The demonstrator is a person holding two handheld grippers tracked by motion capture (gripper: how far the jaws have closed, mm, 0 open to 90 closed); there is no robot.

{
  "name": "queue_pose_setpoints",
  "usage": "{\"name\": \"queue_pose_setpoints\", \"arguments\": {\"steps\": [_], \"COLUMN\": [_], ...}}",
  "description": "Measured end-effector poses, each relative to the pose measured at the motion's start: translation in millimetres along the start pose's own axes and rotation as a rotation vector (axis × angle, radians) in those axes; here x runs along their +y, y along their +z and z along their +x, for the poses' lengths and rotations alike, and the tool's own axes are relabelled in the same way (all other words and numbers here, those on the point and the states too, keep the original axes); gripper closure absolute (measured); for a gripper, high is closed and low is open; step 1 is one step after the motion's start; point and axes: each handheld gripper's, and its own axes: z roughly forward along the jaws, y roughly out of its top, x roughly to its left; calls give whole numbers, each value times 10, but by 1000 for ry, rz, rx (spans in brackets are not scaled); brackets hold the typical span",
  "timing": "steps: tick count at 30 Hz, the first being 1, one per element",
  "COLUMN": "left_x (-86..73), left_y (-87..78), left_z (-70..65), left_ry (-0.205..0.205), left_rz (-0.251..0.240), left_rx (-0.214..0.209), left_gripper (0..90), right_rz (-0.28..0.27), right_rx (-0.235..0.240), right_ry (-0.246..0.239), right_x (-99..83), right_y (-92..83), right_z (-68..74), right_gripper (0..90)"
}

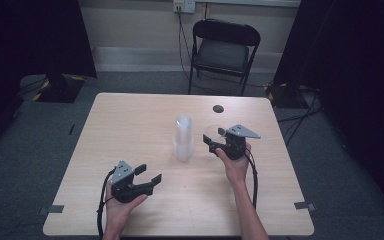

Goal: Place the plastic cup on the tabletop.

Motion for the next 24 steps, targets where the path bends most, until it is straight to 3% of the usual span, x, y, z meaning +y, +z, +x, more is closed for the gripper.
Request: {"name": "queue_pose_setpoints", "arguments": {"steps": [5, 8, 12, 24], "left_x": [51, 52, 15, 15], "left_y": [21, 29, 41, 23], "left_z": [15, 17, 1, -3], "left_ry": [-8, -12, -7, -6], "left_rz": [-8, -4, 6, 22], "left_rx": [7, 11, 9, -12], "left_gripper": [282, 282, 282, 320], "right_rz": [0, 11, 37, 75], "right_rx": [-24, -33, -42, -41], "right_ry": [36, 22, 38, 50], "right_x": [31, 46, -25, -120], "right_y": [73, 130, 248, 435], "right_z": [-92, -133, -217, -285], "right_gripper": [285, 283, 279, 259]}}
